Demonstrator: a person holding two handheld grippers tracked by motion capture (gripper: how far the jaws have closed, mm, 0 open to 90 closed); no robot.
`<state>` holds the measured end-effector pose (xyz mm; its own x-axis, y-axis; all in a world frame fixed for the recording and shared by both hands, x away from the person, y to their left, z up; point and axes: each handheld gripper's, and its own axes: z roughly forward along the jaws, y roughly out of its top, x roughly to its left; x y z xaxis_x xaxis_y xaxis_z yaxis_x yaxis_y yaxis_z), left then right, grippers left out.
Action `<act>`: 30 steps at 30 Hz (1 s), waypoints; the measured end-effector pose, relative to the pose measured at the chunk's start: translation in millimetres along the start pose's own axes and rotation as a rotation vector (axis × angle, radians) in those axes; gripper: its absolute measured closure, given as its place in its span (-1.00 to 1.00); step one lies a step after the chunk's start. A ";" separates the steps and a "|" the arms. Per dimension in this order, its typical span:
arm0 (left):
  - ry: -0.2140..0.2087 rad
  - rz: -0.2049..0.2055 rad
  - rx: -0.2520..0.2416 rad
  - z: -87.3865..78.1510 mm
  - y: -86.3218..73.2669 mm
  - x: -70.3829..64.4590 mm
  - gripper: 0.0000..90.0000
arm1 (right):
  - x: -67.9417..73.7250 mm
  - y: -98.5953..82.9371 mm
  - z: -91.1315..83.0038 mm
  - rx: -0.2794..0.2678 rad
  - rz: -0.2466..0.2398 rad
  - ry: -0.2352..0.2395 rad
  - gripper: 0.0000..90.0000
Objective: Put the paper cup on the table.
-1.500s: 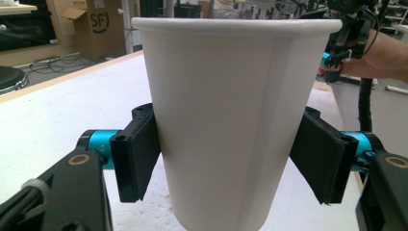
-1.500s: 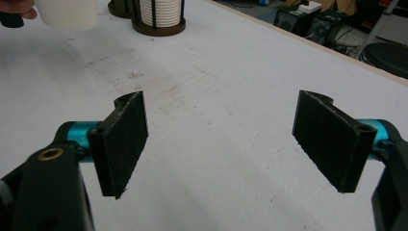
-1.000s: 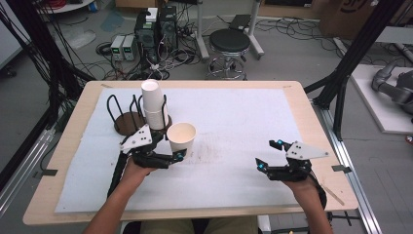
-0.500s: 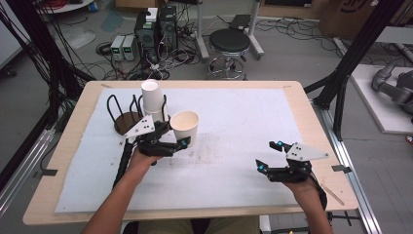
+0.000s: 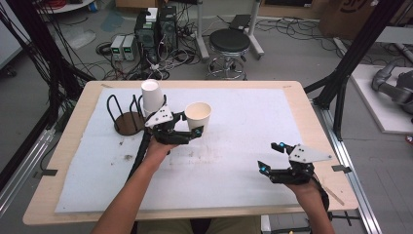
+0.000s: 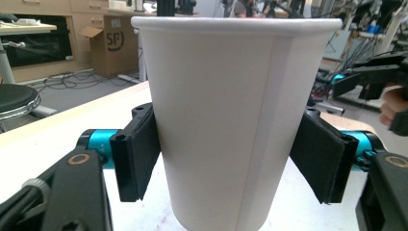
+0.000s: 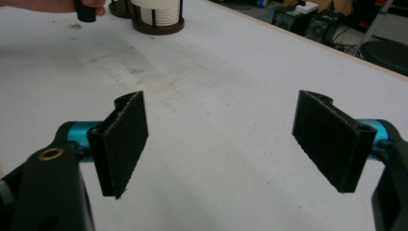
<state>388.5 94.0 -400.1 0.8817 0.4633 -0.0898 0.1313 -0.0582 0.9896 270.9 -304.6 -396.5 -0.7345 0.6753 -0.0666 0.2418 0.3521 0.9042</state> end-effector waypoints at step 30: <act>0.155 0.028 0.359 48.6 -35.3 4.2 -0.35 | -0.5 -0.4 -0.5 -0.004 0.008 0.012 -0.55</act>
<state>409.5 55.1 -440.9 0.8118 0.5836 -0.0184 0.2832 -0.3659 0.8865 270.8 -305.4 -396.6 -0.7402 0.6702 -0.0542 0.2449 0.3439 0.9065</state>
